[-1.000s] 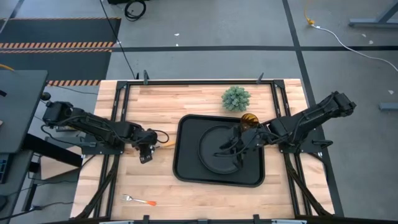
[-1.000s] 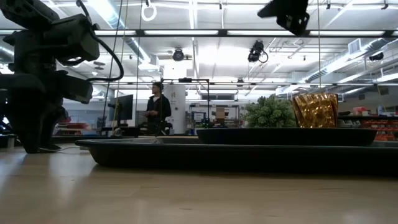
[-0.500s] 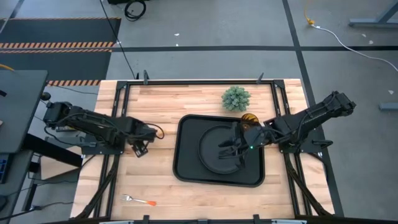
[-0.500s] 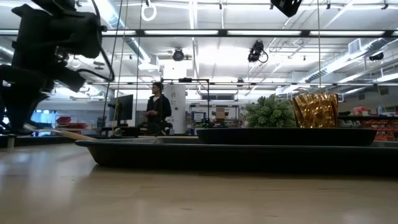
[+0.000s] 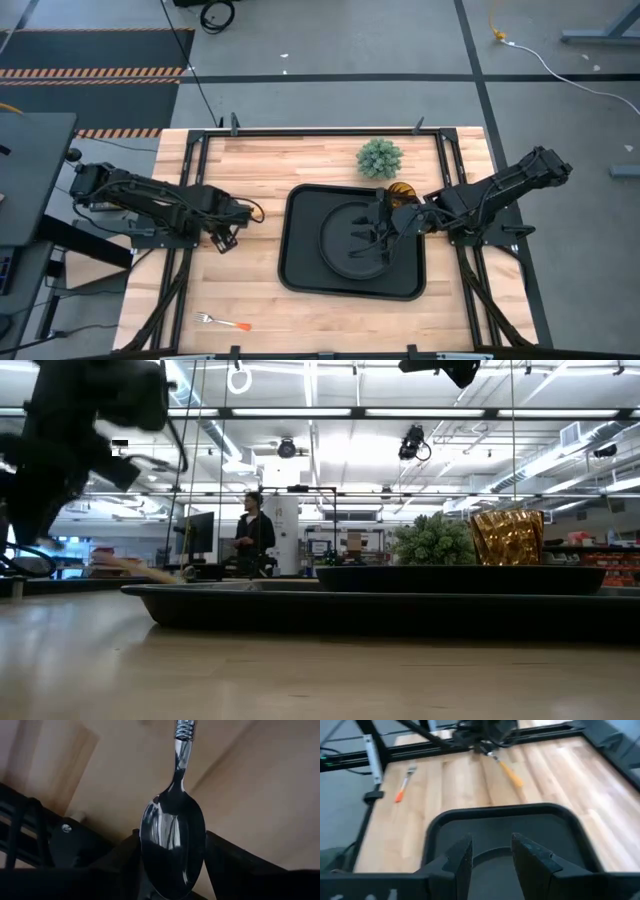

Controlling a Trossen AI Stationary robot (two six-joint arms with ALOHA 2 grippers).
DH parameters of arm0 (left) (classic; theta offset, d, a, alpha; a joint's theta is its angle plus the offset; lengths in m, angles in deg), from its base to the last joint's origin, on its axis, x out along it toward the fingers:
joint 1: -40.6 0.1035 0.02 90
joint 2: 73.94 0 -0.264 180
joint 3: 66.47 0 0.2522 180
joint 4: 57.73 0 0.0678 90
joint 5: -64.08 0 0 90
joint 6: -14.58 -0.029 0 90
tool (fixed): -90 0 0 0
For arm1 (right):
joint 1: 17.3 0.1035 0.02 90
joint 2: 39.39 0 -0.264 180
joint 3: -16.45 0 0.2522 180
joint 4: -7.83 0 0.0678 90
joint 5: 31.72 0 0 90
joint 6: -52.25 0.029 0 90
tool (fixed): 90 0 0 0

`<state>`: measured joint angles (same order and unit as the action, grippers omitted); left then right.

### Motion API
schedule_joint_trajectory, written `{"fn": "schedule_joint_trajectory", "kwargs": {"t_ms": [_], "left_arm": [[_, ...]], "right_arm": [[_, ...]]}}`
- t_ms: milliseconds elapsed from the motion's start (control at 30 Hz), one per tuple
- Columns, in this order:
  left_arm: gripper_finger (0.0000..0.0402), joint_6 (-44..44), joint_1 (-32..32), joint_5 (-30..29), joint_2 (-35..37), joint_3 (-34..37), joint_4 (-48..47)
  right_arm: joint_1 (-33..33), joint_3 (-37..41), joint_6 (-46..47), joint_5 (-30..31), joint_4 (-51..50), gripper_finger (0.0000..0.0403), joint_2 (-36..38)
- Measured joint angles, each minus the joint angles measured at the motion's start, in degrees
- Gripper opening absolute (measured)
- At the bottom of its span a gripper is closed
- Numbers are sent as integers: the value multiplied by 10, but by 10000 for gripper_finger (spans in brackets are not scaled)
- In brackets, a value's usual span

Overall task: Pick and place plate/cup/fork/spoon on tray
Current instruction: Put the yellow spoon on the black serving tray

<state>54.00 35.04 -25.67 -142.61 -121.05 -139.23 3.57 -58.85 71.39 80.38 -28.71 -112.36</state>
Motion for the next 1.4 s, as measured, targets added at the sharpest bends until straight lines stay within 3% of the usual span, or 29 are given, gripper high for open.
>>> {"fn": "schedule_joint_trajectory", "kwargs": {"t_ms": [333, 767, 933, 1167, 1400], "left_arm": [[184, -49, -63, -53, 1, -160, -74], [184, -170, -124, -88, 1, -228, -70], [183, -367, -133, -137, 1, -236, 9], [182, -652, -118, -178, -20, -237, 124], [181, -893, -73, -253, -117, -237, 171]], "right_arm": [[0, 0, 8, 10, -8, 142, 0], [28, 0, 62, 8, -49, 142, 0], [35, -35, 63, 11, -123, 142, -1], [35, -87, 69, 67, -216, 142, 1], [35, -87, 99, 68, -224, 142, 2]]}}
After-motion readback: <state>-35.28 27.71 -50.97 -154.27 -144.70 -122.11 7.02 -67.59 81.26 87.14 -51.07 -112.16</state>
